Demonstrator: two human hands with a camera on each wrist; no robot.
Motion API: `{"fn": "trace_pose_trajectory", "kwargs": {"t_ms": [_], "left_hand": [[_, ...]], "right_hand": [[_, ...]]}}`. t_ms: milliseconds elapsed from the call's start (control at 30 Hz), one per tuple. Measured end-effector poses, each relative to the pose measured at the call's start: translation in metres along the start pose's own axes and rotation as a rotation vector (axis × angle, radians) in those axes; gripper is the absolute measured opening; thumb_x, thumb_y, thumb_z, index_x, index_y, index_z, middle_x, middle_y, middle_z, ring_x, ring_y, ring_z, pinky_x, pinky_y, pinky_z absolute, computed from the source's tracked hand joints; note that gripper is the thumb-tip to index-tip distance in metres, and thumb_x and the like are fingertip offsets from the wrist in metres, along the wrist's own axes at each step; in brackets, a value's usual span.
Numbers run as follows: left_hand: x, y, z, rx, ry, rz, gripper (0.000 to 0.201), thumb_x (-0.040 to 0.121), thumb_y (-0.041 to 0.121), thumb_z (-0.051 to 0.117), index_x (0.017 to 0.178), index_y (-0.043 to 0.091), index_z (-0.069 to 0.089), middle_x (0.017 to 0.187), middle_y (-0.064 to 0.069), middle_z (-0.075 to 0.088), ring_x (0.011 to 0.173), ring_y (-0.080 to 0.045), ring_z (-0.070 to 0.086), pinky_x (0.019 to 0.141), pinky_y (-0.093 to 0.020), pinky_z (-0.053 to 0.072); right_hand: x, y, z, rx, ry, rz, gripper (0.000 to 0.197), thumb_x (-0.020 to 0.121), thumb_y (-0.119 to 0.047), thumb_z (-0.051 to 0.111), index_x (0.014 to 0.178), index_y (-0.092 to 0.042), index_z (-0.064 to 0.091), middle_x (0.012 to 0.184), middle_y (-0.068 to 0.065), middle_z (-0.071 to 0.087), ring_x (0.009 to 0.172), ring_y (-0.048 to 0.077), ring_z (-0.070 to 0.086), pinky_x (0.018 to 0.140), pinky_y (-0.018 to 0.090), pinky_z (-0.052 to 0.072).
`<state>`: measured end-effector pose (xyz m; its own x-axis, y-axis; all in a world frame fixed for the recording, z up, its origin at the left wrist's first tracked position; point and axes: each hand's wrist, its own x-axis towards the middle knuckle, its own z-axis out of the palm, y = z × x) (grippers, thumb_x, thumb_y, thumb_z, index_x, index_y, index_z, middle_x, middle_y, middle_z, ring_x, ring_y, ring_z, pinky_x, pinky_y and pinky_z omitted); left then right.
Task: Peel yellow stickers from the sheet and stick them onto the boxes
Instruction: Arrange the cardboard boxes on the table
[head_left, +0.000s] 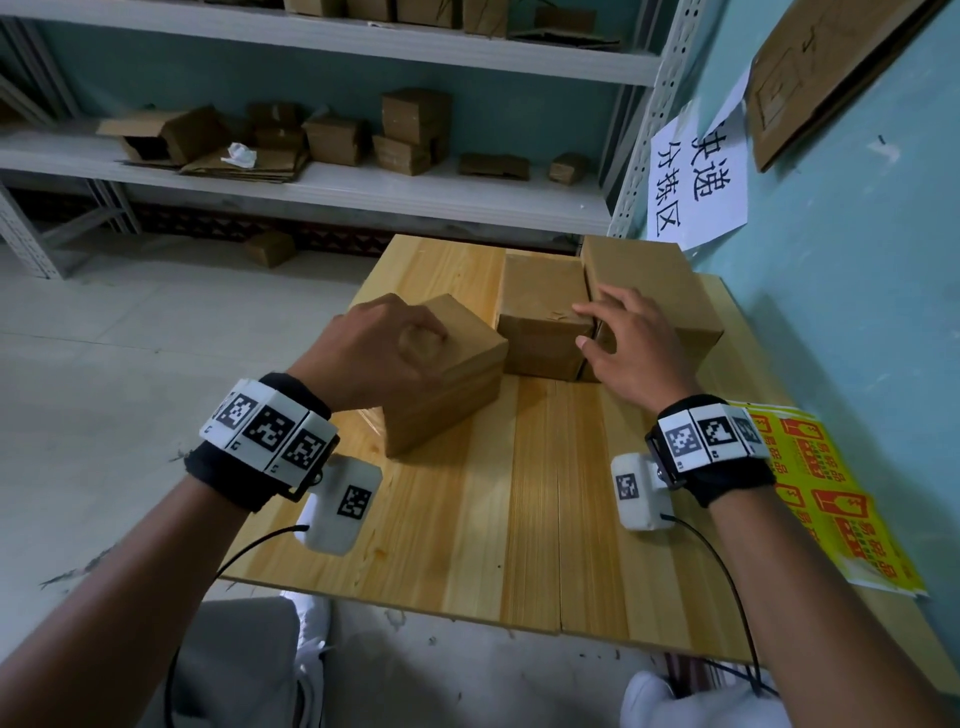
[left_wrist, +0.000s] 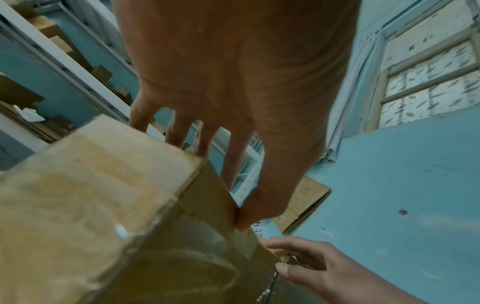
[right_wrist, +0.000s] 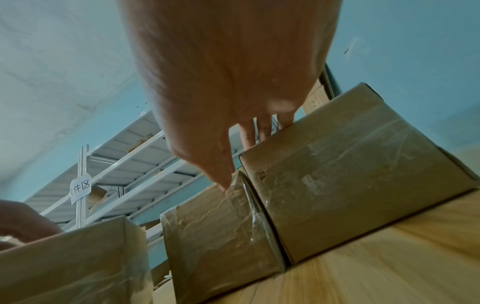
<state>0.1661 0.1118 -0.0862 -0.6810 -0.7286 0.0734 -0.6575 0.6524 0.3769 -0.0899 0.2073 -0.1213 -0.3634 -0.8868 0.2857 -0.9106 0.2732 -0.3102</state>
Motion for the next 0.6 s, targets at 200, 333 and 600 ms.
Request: {"fn": "trace_pose_trajectory", "kwargs": {"t_ms": [200, 333, 600], "left_hand": [[-0.005, 0.006, 0.004, 0.004, -0.090, 0.106, 0.064, 0.083, 0.047, 0.067, 0.141, 0.030, 0.045, 0.131, 0.005, 0.044, 0.105, -0.008, 0.040, 0.082, -0.023, 0.031], [-0.004, 0.016, 0.011, -0.039, -0.097, 0.162, 0.053, 0.081, 0.051, 0.068, 0.130, 0.032, 0.056, 0.122, 0.010, 0.047, 0.104, -0.007, 0.042, 0.081, -0.024, 0.033], [0.001, 0.042, 0.026, -0.134, -0.144, 0.244, 0.050, 0.079, 0.053, 0.068, 0.124, 0.035, 0.060, 0.123, 0.009, 0.048, 0.110, -0.010, 0.046, 0.089, -0.027, 0.041]], "right_hand": [[0.002, 0.004, 0.001, 0.058, 0.010, -0.016, 0.038, 0.099, -0.018, 0.056, 0.137, -0.021, 0.056, 0.151, 0.004, 0.039, 0.143, 0.022, 0.030, 0.112, 0.032, 0.026], [0.000, 0.007, -0.002, 0.128, 0.019, -0.023, 0.039, 0.099, -0.013, 0.054, 0.138, -0.018, 0.056, 0.148, 0.004, 0.043, 0.140, 0.021, 0.035, 0.105, 0.023, 0.024], [-0.009, 0.012, -0.019, 0.292, 0.073, -0.062, 0.034, 0.099, -0.011, 0.053, 0.132, -0.020, 0.060, 0.134, 0.002, 0.055, 0.125, 0.011, 0.048, 0.098, 0.020, 0.032]]}}
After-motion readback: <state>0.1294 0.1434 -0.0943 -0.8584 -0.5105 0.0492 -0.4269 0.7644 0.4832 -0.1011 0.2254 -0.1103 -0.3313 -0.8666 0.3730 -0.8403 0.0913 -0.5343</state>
